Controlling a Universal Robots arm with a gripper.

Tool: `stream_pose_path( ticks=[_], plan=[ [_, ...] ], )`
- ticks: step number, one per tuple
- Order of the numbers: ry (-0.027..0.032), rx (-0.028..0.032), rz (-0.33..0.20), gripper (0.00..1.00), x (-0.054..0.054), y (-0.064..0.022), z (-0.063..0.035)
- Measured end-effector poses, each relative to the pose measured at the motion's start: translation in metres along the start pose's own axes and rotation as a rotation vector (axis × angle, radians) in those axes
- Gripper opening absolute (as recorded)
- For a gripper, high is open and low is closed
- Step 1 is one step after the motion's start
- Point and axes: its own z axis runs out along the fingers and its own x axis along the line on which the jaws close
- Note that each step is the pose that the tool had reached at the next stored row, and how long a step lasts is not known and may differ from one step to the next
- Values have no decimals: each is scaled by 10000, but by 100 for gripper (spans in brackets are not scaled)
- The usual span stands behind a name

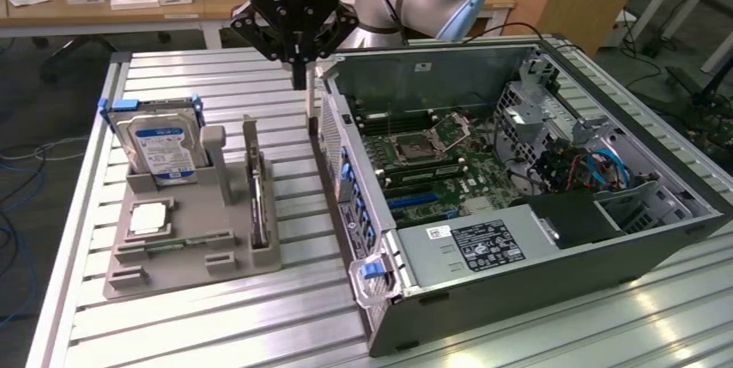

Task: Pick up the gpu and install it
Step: 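Reach for the gpu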

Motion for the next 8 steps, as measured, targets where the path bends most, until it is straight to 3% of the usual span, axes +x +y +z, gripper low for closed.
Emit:
stream_pose_path(
  ticks=[8],
  plan=[
    [0,0,1,11,93,-7,-2]
  ],
)
